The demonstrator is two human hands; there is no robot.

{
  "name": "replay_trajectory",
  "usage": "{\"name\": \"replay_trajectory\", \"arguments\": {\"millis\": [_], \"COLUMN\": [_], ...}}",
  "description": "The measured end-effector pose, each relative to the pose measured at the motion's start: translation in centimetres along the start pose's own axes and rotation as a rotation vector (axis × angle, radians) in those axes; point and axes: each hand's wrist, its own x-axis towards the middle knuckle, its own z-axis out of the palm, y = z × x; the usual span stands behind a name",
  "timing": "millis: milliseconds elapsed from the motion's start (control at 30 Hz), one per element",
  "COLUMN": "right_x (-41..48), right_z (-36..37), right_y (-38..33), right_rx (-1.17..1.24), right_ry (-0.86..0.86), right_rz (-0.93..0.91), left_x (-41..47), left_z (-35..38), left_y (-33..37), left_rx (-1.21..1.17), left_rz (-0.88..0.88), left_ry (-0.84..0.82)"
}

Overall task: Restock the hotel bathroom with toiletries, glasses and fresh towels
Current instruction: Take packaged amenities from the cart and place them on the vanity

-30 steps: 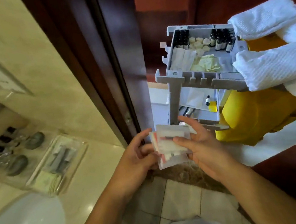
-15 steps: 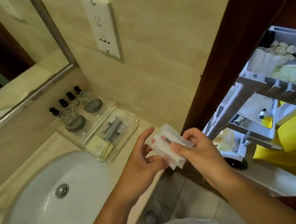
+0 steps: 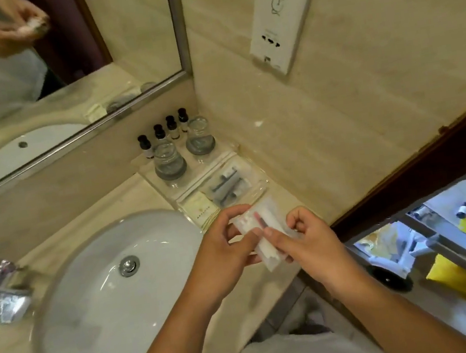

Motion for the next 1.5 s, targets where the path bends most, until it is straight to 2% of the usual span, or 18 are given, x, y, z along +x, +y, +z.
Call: {"name": "replay_trajectory", "arguments": {"millis": [100, 300, 633, 733, 833, 967, 1233, 1367, 1500], "right_x": [0.8, 3.0, 10.3, 12.7, 15.2, 17.1, 17.6, 18.1, 18.7], "right_z": [0.8, 2.0, 1.0, 0.7, 0.2, -0.3, 0.5, 1.4, 2.0], "right_y": [-0.4, -1.4, -1.1, -0.6, 0.2, 1.6, 5.2, 6.2, 6.6], "right_rx": [-0.072, -0.035, -0.127, -0.165, -0.180, -0.231, -0.533, -0.670, -0.756], "right_ry": [-0.041, -0.132, -0.300, -0.316, -0.242, -0.082, -0.213, -0.280, -0.338], "right_rz": [-0.010, 0.021, 0.070, 0.079, 0.071, 0.058, -0.022, -0.126, -0.098], "left_x": [0.3, 1.6, 6.6, 8.6, 11.1, 15.4, 24.3, 26.5, 27.2], "left_z": [-0.9, -2.3, -2.1, -1.8, -1.8, -2.3, -1.9, -1.2, -0.8], "left_y": [-0.5, -1.3, -2.6, -2.9, -3.1, -3.9, -5.5, -6.0, -6.5], "left_rx": [-0.021, -0.068, 0.041, 0.019, -0.005, 0.069, 0.262, 0.365, 0.564], "left_rz": [-0.017, -0.060, -0.100, -0.126, -0.151, -0.168, -0.140, -0.104, -0.021], "left_ry": [0.044, 0.124, 0.276, 0.301, 0.351, 0.433, 0.437, 0.406, 0.369]}}
